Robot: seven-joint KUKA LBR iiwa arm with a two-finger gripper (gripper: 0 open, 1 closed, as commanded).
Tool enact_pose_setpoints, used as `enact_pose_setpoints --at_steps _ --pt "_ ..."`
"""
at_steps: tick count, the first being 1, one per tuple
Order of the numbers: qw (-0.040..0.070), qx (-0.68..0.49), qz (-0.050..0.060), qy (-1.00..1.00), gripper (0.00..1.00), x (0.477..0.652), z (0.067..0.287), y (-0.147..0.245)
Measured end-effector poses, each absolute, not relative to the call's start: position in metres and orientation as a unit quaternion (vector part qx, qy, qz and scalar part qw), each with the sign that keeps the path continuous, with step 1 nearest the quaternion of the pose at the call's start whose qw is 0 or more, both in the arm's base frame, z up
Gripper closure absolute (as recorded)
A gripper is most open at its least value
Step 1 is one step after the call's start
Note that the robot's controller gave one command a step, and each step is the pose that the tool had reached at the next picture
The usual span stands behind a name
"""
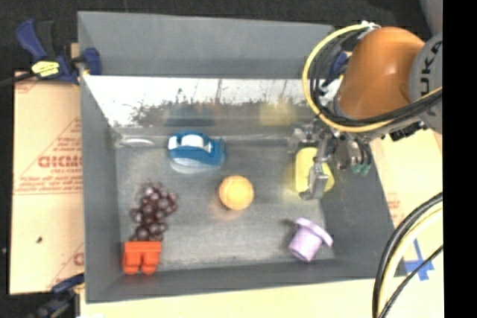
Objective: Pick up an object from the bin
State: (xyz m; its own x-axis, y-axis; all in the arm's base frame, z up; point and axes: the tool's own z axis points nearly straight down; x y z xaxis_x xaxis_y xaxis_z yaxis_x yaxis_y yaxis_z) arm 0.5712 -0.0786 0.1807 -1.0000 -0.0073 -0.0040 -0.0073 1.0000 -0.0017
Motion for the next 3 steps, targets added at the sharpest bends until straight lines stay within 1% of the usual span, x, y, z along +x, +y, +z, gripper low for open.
enact_pose_setpoints --at_steps 1,2,3 --pt "0.002 -0.004 -0.001 1.0 0.0 0.571 0.181 -0.079" --pt "0.003 -0.076 -0.001 0.997 0.0 0.6 0.12 -0.095" --pt "0.005 0.003 -0.001 1.0 0.0 0.55 0.145 -0.115"
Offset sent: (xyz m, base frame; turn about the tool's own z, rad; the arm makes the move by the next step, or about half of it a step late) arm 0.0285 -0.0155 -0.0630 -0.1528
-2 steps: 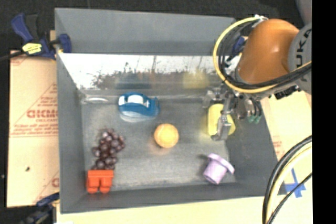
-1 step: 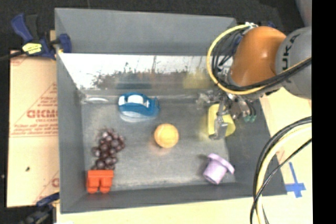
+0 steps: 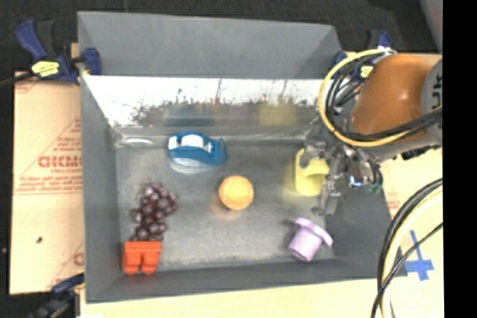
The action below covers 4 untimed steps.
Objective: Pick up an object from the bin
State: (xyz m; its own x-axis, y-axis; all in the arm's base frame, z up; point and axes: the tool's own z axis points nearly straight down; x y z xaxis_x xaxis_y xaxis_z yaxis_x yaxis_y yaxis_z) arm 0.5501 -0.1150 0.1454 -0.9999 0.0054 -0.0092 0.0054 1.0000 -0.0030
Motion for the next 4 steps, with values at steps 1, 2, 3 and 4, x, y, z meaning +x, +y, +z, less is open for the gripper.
enact_pose_setpoints --at_steps 1,2,3,4 --pt "0.003 0.035 0.001 0.999 0.0 0.623 0.069 -0.086" --pt "0.01 0.086 -0.002 0.996 0.0 0.575 0.078 -0.135" --pt "0.011 0.082 -0.001 0.997 1.0 0.577 0.078 -0.131" --pt "0.011 0.082 -0.001 0.997 1.0 0.576 0.078 -0.131"
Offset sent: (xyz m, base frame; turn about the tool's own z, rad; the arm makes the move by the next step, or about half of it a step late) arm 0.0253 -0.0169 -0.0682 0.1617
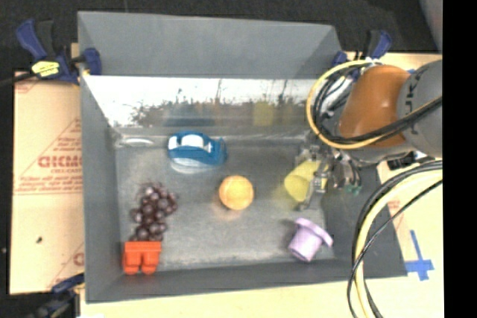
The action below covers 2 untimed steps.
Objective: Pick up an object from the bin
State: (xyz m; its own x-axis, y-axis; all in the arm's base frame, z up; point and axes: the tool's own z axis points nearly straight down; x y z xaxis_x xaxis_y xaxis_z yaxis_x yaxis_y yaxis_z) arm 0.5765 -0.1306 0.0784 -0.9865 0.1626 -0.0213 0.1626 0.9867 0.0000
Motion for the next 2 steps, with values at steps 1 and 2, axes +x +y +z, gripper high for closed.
enact_pose_setpoints --at_steps 1,2 --pt "0.015 0.055 -0.002 0.998 1.0 0.584 0.182 -0.126" --pt "0.008 0.08 -0.002 0.997 1.0 0.579 0.184 -0.145"
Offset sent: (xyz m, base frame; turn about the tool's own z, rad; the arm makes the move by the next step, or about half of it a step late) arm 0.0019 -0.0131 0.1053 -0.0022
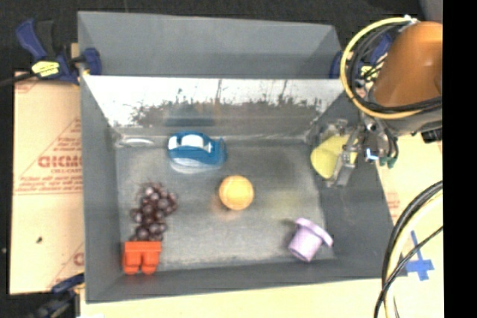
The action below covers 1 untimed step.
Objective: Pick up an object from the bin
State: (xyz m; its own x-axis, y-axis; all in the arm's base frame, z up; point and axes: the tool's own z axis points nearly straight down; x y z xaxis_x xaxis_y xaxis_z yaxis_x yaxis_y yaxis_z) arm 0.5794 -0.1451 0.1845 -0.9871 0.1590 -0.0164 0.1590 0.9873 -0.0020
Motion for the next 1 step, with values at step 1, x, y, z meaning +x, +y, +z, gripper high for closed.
enact_pose_setpoints --at_steps 1 --pt "0.017 0.064 -0.003 0.998 1.0 0.5947 0.2447 -0.1361"
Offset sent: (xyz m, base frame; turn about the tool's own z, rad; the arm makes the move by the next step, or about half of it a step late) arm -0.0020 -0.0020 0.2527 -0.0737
